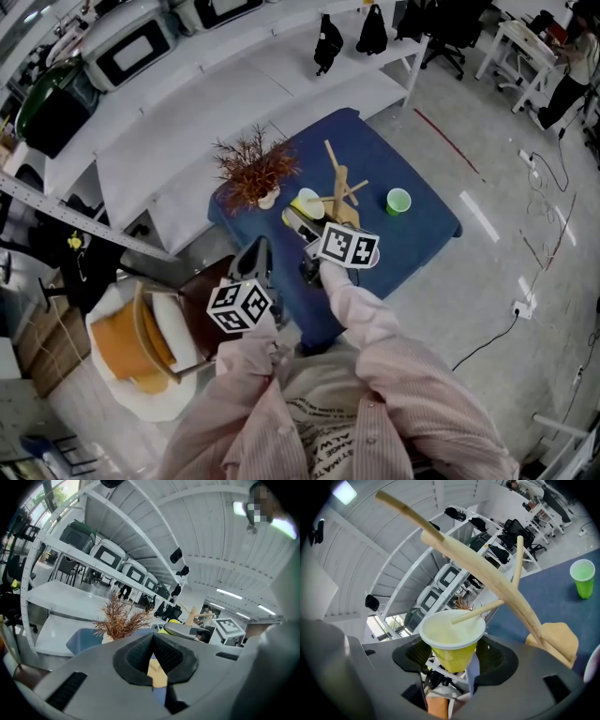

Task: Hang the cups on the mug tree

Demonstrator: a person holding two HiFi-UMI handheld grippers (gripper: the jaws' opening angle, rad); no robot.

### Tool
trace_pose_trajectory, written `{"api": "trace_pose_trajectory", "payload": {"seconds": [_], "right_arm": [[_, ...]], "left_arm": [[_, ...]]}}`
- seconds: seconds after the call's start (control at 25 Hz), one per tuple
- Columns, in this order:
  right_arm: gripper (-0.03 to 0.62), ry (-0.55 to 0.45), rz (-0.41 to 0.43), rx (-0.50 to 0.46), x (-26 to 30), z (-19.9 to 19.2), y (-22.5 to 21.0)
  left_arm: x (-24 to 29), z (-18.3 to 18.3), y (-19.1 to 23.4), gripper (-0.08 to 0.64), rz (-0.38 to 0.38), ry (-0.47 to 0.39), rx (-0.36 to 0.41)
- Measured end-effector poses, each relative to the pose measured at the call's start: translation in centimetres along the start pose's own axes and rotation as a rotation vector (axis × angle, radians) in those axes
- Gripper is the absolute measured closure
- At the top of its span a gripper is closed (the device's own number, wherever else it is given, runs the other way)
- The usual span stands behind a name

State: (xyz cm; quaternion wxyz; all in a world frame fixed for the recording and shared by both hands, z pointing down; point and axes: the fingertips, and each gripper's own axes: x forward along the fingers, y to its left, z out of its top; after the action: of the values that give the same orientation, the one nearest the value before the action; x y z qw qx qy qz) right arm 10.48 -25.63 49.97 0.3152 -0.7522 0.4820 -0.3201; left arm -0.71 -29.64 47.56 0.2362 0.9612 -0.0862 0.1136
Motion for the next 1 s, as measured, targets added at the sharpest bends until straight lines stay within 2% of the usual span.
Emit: {"api": "trace_pose_trajectory", "payload": {"seconds": [0.64,1.0], "right_arm": [[0.302,-0.084,0.060,0.259,-1.0,2.0,-1.4],[0.302,-0.108,0.091,0.347,-1.6,2.6,-2.1]], "left_arm": [[0.6,0.8,-1.7,0.561,-0.032,-0.009,0.027],[0.9,0.5,-2.4,0.561,-0.038,0.001,0.033]]}}
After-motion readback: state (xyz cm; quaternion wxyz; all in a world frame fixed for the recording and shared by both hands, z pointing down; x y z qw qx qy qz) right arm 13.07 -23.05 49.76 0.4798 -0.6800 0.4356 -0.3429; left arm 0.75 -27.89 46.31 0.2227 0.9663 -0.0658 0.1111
